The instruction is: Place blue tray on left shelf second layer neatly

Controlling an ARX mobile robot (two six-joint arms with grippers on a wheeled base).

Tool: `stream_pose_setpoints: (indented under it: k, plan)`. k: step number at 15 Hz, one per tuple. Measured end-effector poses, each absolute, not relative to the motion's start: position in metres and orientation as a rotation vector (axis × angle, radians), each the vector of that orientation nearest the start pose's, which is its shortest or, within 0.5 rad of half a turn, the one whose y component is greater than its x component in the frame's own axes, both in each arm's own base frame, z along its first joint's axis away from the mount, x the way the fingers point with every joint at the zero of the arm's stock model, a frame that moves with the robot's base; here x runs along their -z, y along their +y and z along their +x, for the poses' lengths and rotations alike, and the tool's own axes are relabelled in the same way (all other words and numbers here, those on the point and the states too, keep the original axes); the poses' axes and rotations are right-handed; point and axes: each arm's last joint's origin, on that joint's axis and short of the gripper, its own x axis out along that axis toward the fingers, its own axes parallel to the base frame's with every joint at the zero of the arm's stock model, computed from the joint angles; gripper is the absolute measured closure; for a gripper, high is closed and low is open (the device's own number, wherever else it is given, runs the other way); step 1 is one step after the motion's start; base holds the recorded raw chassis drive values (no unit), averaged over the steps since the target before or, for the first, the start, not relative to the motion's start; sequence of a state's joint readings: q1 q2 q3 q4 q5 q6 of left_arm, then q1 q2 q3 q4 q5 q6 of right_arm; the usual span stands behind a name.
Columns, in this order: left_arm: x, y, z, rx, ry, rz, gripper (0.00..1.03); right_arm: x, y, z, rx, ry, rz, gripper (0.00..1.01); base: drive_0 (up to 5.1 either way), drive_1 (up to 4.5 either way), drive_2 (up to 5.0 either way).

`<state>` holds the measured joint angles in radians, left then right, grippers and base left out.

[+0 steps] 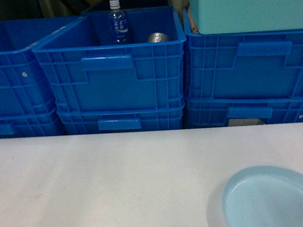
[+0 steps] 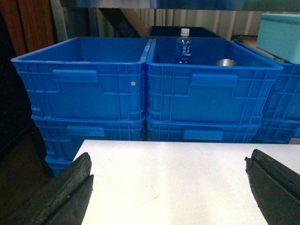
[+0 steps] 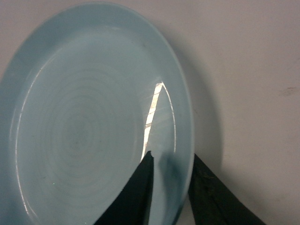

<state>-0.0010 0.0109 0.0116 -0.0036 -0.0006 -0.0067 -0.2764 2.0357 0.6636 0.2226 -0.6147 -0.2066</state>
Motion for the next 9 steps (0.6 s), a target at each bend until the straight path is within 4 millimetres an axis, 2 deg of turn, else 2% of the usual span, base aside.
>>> stream_pose_setpoints:
  k: [2,5,6,8,9]
  plan:
    - [-0.166,0.0,0.098,0.0,0.003,-0.007,0.05,-0.028,-0.065,0.274,-0.388,1.009,0.316,1.0,0.0,0.0,0.0]
    - [-0.166,0.0,0.098,0.0,0.002,-0.007,0.05,-0.036,-0.063,0.261,-0.379,1.025,0.322,0.99,0.0,0.0,0.0]
    - [-0.166,0.0,0.098,0.0,0.003,-0.007,0.05,-0.045,-0.06,0.253,-0.373,1.024,0.331,0.99,0.0,0.0,0.0]
    - [-0.166,0.0,0.098,0.0,0.003,-0.007,0.05,-0.089,-0.06,0.253,-0.323,0.837,0.266,0.99,0.0,0.0,0.0]
    - [-0.166,0.0,0.098,0.0,0.003,-0.007,0.05,-0.127,-0.057,0.25,-0.261,0.698,0.192,0.99,0.0,0.0,0.0]
